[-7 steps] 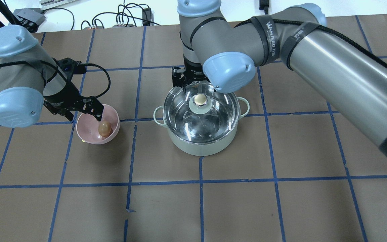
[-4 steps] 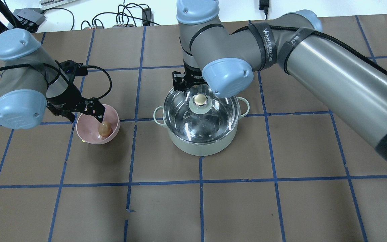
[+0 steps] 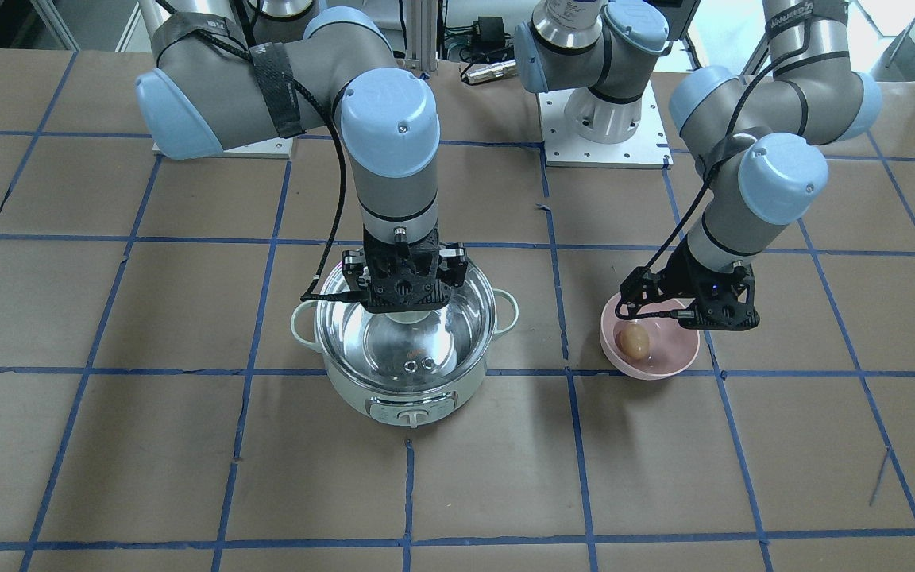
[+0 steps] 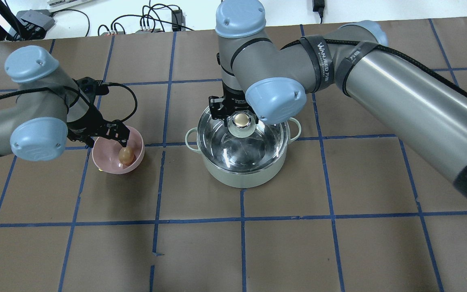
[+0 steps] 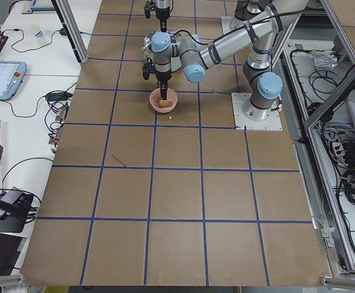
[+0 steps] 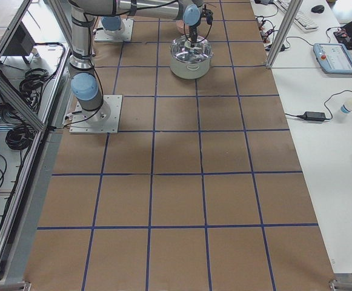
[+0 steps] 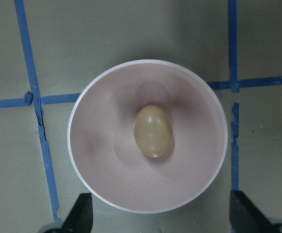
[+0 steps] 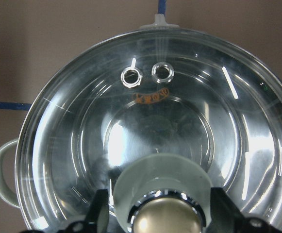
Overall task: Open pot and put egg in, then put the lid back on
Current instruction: 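Lower the left gripper over the egg while the right grips the lid knob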
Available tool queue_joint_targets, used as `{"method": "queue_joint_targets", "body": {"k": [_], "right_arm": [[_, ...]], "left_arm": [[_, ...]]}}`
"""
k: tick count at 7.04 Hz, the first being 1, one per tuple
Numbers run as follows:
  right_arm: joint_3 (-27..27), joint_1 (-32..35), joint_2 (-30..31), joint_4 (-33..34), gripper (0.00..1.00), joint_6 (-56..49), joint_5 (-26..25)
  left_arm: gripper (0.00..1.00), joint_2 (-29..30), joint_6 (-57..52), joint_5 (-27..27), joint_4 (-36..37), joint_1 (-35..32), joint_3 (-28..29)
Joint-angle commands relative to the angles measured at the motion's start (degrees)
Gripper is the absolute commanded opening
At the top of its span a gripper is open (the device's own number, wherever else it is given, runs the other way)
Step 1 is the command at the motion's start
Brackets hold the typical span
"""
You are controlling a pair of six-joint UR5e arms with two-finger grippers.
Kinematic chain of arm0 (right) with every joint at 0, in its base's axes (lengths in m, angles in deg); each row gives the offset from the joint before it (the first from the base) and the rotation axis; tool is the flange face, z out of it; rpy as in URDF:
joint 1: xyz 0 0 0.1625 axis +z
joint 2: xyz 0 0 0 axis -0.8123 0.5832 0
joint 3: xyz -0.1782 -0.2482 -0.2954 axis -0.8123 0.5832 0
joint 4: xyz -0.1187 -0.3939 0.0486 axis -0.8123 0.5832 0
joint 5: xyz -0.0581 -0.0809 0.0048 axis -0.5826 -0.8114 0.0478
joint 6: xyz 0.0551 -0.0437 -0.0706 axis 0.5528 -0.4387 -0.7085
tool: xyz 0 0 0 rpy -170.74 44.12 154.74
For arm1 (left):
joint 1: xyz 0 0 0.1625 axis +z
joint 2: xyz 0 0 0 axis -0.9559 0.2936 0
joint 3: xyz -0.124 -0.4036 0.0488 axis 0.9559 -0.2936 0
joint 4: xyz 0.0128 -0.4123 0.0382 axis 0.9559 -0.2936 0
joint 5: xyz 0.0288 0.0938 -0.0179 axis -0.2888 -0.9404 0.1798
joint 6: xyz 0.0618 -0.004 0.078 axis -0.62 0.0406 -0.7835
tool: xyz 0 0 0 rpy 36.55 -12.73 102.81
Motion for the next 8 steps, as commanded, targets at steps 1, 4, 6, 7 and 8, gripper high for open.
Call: {"method": "queue_joint_targets", "body": {"k": [1,4,6,7,8], "right_arm": [[-0.09,-0.01,0.19,0.16,0.64,-0.08,0.34],[-0.09,-0.01,0.27,-0.37,0.07,-0.34,-0.36],[1.66,-0.97,5.68,-3.16,0.05,-0.69,-0.45],[2.28,-3.67,9.64,-7.36,0.05,-0.87,-0.27],[2.46,-9.79,12.90,-13.58,0.04,-1.57,-0.71]], "left_arm": [[0.96,2.20,3.88,-4.13,3.70,-0.08,-2.32],[0.96,2.91,7.86,-3.46,6.42,-2.18,-4.09],[0.96,3.52,7.86,-3.46,7.13,-2.28,-4.09],[0.97,3.61,7.86,-3.55,7.13,-2.28,-3.75],[0.97,3.61,7.95,-3.55,7.22,-2.28,-4.00]]}}
